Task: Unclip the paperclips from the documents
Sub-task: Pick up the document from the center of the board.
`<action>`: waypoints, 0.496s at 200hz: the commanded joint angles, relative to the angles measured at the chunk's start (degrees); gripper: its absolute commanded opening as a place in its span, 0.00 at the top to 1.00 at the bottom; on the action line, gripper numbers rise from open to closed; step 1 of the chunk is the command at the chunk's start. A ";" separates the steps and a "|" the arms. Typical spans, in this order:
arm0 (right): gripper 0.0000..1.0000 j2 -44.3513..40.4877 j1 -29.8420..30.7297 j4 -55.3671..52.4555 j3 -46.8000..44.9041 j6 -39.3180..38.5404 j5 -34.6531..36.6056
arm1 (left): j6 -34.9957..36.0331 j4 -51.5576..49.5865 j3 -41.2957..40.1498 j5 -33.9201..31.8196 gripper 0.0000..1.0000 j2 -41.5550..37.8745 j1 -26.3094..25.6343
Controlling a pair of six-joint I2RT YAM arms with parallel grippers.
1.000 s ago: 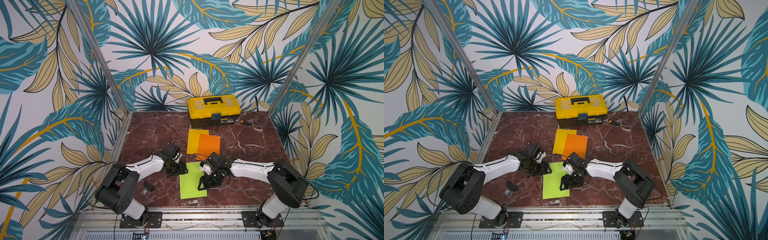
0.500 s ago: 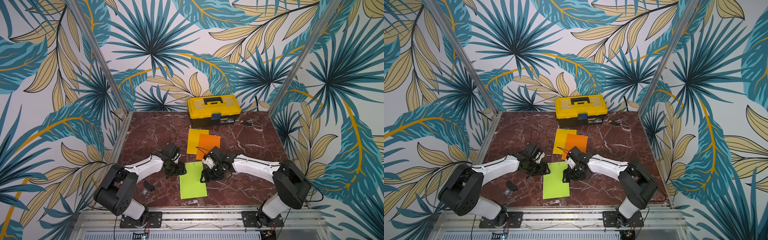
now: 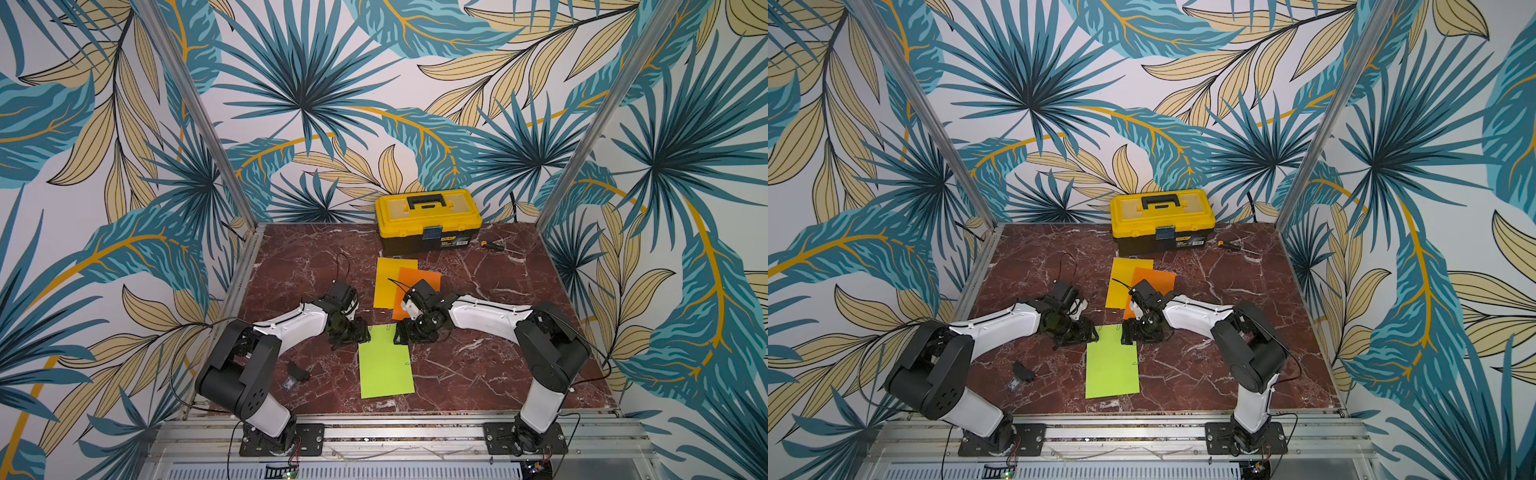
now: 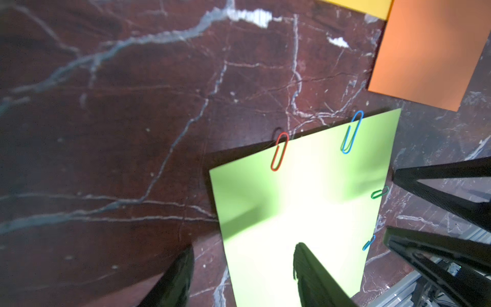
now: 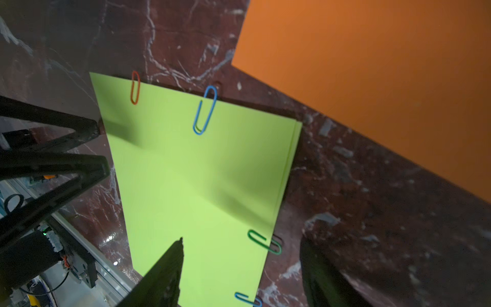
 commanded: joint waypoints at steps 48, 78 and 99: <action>0.30 4.38 -0.33 1.88 1.30 1.57 -0.84 | -1.30 0.51 1.39 -0.02 0.43 4.45 -1.88; 0.30 4.91 -0.33 2.33 0.61 1.66 -1.55 | -1.96 0.97 0.85 -0.59 0.45 2.93 -1.83; 0.30 5.33 -0.26 3.22 0.15 1.92 -2.25 | -2.30 1.45 0.95 -0.17 0.46 2.39 -1.82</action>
